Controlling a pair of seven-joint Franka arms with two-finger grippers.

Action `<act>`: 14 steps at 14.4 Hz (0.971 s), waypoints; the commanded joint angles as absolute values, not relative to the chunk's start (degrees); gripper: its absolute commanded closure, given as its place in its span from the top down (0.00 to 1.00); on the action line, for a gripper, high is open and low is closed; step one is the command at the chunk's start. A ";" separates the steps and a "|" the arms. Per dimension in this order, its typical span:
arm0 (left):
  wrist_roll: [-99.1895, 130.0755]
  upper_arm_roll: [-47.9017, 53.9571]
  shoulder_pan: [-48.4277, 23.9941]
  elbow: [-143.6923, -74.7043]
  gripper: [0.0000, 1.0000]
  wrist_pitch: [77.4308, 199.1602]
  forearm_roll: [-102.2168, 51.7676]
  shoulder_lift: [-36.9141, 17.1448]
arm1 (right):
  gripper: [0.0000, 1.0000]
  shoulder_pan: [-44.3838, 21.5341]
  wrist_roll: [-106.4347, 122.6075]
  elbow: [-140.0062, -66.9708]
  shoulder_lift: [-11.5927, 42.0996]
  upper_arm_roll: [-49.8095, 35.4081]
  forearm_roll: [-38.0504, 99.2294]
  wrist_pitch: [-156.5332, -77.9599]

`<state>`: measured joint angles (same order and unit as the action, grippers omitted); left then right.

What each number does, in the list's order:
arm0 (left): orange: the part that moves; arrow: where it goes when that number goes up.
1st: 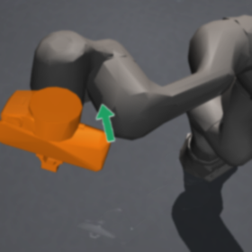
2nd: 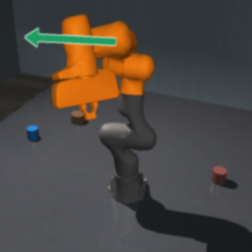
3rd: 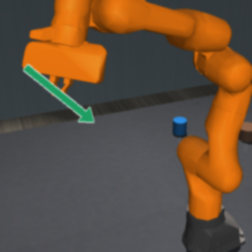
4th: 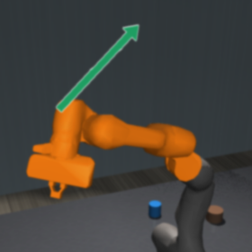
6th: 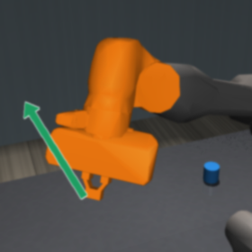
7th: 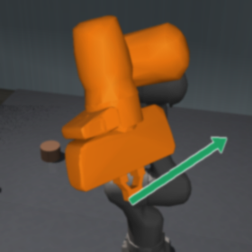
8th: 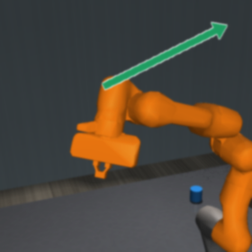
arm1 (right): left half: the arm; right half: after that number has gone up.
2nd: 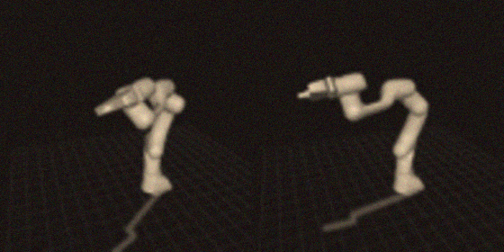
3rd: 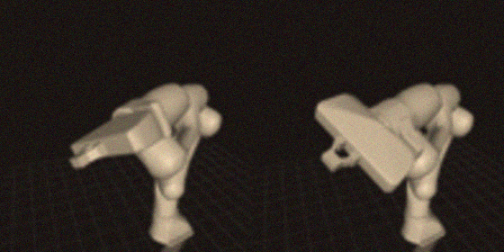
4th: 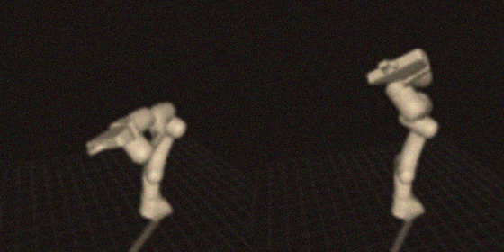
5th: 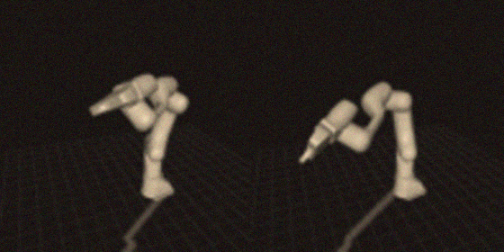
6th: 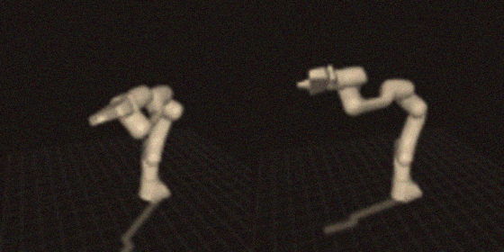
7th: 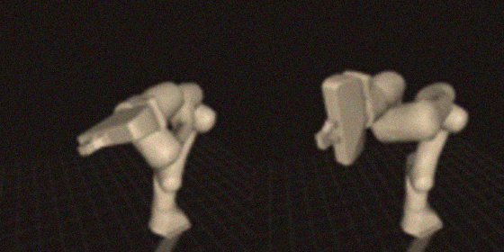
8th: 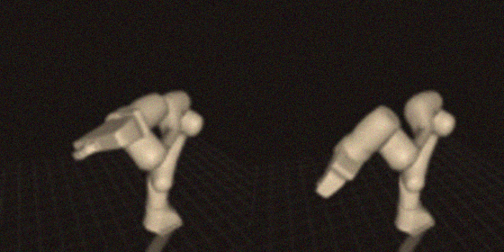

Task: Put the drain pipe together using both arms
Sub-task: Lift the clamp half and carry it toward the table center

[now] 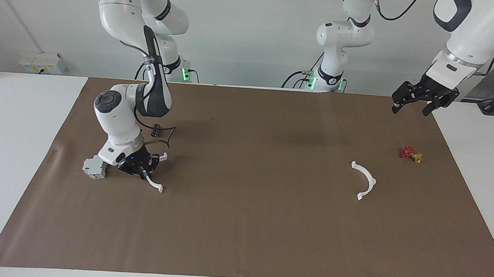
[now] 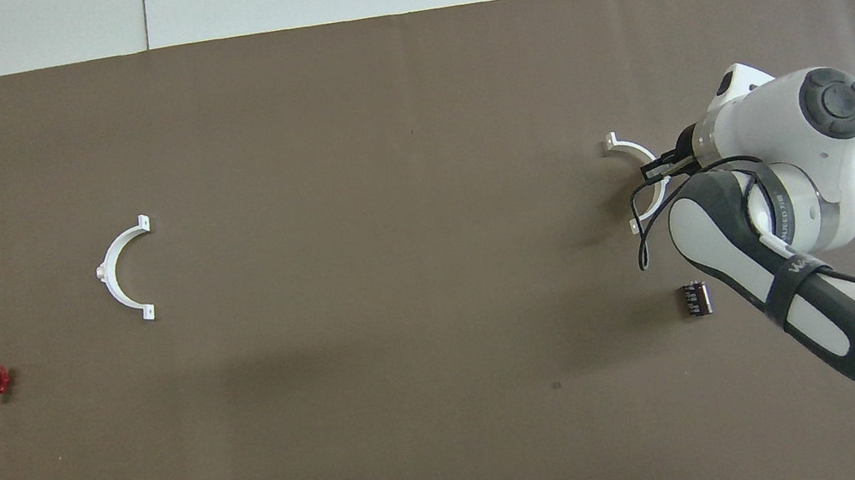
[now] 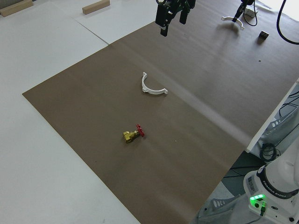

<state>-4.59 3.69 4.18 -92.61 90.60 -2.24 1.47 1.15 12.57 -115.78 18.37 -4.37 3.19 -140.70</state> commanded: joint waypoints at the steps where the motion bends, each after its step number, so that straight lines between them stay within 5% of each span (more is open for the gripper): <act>1: -5.19 3.87 4.83 -94.22 1.00 91.32 -3.16 2.81 | 0.00 1.58 9.76 -111.55 17.05 -5.54 3.69 -134.14; 4: -5.19 3.87 4.83 -94.22 1.00 91.41 -3.16 2.81 | 0.00 1.15 7.92 -108.90 16.96 -5.80 3.69 -130.08; 14: -5.19 3.87 4.75 -94.22 1.00 91.93 -3.16 2.81 | 0.00 -5.44 -14.39 -108.81 19.07 -9.58 3.43 -134.47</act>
<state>-4.59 3.69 4.18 -92.61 90.70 -2.24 1.47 -4.38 -10.71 -109.29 18.10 -9.13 3.22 -133.11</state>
